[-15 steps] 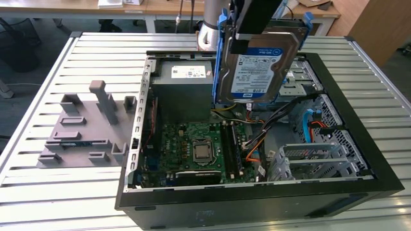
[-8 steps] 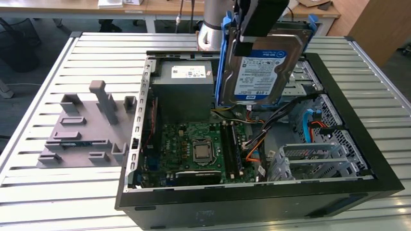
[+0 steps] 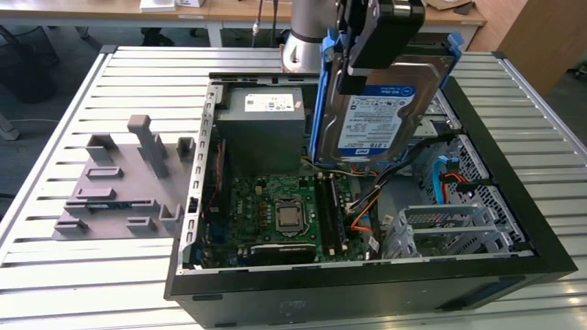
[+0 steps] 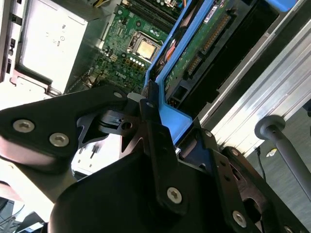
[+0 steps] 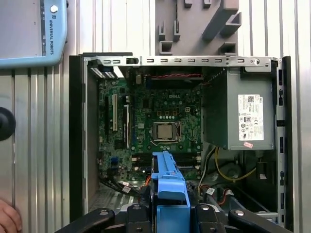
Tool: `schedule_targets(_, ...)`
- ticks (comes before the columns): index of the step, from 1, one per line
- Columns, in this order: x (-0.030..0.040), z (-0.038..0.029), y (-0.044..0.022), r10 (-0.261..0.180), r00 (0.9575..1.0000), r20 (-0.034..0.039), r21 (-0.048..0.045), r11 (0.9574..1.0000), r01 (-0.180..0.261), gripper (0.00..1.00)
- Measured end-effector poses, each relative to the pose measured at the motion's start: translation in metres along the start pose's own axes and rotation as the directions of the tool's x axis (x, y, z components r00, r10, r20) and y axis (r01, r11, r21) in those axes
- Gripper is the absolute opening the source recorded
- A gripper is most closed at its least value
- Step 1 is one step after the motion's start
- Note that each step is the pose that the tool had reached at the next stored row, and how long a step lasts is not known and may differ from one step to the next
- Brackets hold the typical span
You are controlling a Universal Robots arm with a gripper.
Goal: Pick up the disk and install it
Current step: 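Insert the disk into the insertion slot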
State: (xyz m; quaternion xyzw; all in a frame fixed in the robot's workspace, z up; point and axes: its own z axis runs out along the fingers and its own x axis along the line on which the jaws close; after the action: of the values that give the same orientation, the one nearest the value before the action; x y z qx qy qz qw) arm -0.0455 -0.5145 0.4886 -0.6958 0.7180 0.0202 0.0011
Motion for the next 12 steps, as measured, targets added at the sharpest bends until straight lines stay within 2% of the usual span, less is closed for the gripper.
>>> schedule_targets(7, 0.0025, 0.0013, -0.0159, 0.0, 1.0, 0.0, 0.0, 1.0, 0.0, 0.36)
schedule_targets(12, 0.0093, 0.003, -0.0193, 0.0, 1.0, -0.0002, 0.0, 1.0, 0.0, 0.36)
